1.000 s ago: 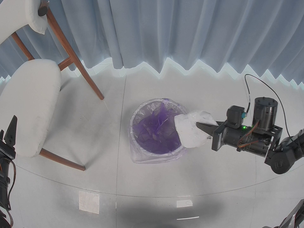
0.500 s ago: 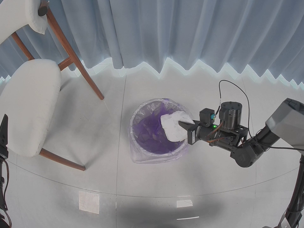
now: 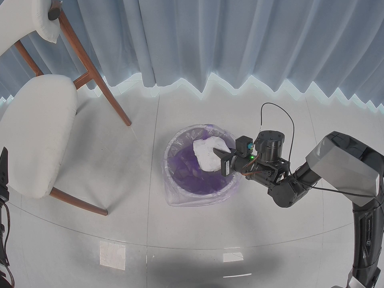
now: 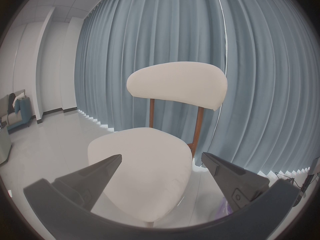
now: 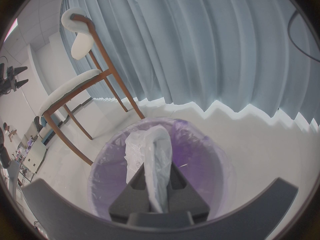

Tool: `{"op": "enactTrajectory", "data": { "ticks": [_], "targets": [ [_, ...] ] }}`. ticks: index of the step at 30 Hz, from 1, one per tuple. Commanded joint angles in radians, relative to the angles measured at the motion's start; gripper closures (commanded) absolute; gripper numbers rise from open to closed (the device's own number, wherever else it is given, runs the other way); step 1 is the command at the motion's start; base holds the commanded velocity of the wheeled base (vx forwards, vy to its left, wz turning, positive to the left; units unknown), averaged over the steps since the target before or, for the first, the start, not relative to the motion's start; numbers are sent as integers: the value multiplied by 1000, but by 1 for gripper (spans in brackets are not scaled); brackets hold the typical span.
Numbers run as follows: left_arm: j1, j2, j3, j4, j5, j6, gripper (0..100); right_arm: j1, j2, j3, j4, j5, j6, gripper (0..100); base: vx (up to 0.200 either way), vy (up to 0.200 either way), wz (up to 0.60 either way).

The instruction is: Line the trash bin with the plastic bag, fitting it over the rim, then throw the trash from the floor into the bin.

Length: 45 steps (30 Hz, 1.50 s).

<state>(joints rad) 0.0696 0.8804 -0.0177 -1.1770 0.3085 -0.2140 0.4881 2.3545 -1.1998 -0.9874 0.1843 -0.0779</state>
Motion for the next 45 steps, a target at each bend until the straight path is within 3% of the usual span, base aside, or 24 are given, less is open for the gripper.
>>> {"op": "enactTrajectory", "data": {
  "ticks": [1, 3, 4, 18, 24, 25, 27, 28, 29, 30, 32, 33, 34, 36, 38, 40, 43, 45],
  "targets": [
    [6, 0, 18, 0, 0, -2, 0, 4, 20, 11, -2, 0, 0, 100, 0, 0, 0],
    [4, 2, 18, 0, 0, -2, 0, 7, 19, 32, -4, 0, 0, 100, 0, 0, 0],
    [4, 2, 18, 0, 0, -2, 0, 9, 17, 45, -7, 0, 1, 0, 0, 0, 0],
    [4, -11, 18, 39, 0, -8, 0, 1, -231, 217, -23, -2, 13, 0, 0, 0, 0],
    [9, -84, 18, 62, 6, -10, 0, -121, -574, 417, -17, -40, 75, 0, 0, 0, 0],
    [9, -155, 18, 120, 0, -2, 0, -207, -722, 526, -17, -40, 89, 0, 0, 0, 0],
    [1, -216, 18, 175, -3, 1, 0, -258, -801, 586, -16, -40, 90, 0, 0, 0, 0],
    [-14, -362, 18, 326, -25, 16, 0, -355, -929, 691, -27, -39, 92, 0, 0, 0, 0],
    [-17, -385, 18, 355, -29, 22, 0, -368, -949, 703, -28, -39, 92, 0, 0, 0, 0],
    [-30, -521, 18, 514, -60, 62, 0, -433, -1055, 769, -40, -34, 101, 0, 0, 0, 0],
    [-36, -614, 7, 616, -71, 79, 0, -465, -1121, 798, -46, -31, 118, 0, 0, 0, 0],
    [-48, -773, -27, 824, -77, 102, 0, -508, -1255, 847, -34, -3, 175, 0, 0, 0, 0],
    [-53, -819, -34, 901, -77, 108, 0, -519, -1304, 865, -27, 7, 187, 0, 0, 0, 0],
    [-65, -880, -45, 1056, -71, 124, 0, -537, -1434, 919, 26, 41, 194, 0, 0, 0, 0],
    [-67, -880, -42, 1067, -71, 124, 0, -540, -1515, 942, 82, 60, 191, 0, 0, 0, 0],
    [-67, -880, -2, 1065, -85, 130, 0, -540, -1716, 964, 293, 73, 175, 0, 0, 0, 0],
    [-67, -880, 18, 1119, -163, 143, 0, -537, -1907, 965, 561, 77, 155, 0, 0, 0, 0],
    [-67, -880, 16, 1123, -255, 153, 0, -526, -2042, 980, 717, 92, 130, 0, 0, 0, 0]
  ]
}}
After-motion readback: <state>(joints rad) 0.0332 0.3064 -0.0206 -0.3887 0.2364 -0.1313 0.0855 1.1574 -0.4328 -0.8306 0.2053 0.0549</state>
